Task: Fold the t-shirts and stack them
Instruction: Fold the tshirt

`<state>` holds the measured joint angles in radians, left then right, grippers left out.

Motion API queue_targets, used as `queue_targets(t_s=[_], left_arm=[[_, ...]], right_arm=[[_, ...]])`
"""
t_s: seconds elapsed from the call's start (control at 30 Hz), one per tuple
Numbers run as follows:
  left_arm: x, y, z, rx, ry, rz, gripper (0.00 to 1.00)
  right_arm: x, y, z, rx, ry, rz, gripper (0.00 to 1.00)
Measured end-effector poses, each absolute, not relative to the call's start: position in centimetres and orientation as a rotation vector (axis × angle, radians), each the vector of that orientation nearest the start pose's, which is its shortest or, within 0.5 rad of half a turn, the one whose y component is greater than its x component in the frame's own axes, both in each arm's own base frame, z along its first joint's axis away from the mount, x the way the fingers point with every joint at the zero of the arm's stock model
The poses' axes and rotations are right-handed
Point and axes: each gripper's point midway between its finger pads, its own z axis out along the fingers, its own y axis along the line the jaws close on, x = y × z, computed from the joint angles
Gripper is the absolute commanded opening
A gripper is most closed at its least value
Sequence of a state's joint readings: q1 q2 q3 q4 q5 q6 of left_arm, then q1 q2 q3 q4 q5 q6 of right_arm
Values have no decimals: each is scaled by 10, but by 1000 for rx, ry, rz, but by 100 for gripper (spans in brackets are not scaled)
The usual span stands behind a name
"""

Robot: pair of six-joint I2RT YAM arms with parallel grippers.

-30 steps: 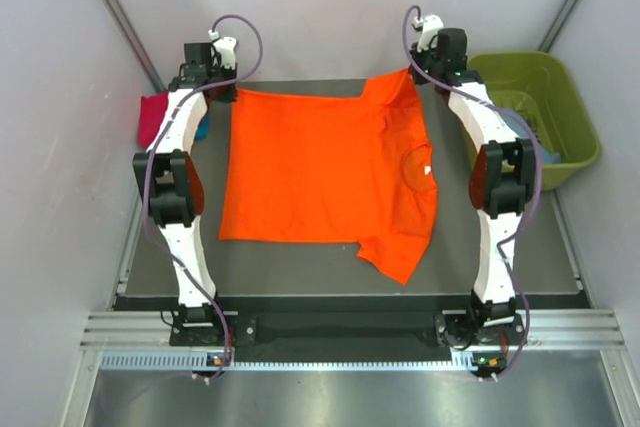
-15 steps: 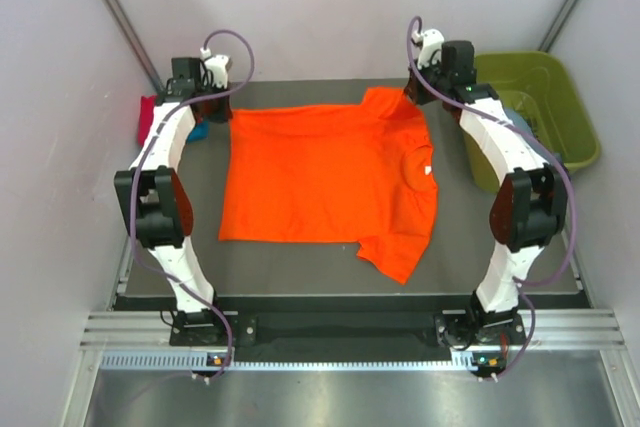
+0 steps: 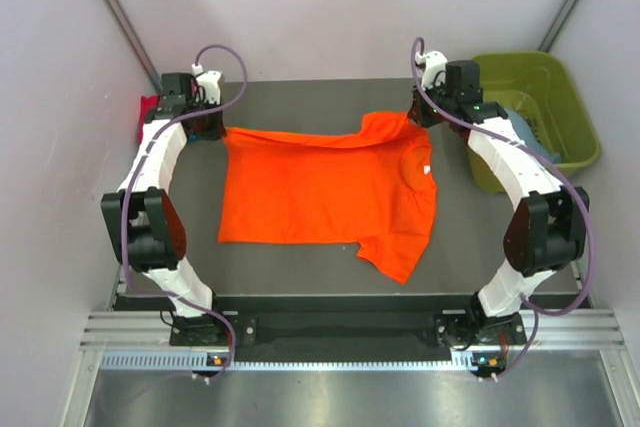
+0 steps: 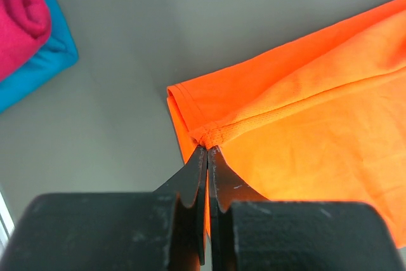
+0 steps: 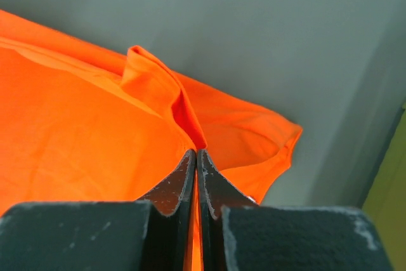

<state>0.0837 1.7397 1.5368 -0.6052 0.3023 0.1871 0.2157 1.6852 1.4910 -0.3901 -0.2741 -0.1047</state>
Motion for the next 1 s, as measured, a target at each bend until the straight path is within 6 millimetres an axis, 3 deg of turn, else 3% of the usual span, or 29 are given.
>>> queue_targets(t_s=[0.33,0.63,0.77,0.83,0.97,1.0], left_arm=[[439,-6,168,260,2372,-235,0],[416,-6,145,264,2491,-259,0],[411,-7,123,245,2566,-285,0],[407,-8,109,225,2622,-306,8],[398,-8,90,188,2712,-333,26],[396,-8,90,177,2723,-337,29]], right_arm=[[431,138,210,-511,2117,357,0],[409,134,172,-553,2204,359,0],[409,136,159,-574,2226,369,0],[410,136,152,-587,2239,374,0],[405,138,142,-623,2268,393,17],[402,138,140,-632,2277,398,17]])
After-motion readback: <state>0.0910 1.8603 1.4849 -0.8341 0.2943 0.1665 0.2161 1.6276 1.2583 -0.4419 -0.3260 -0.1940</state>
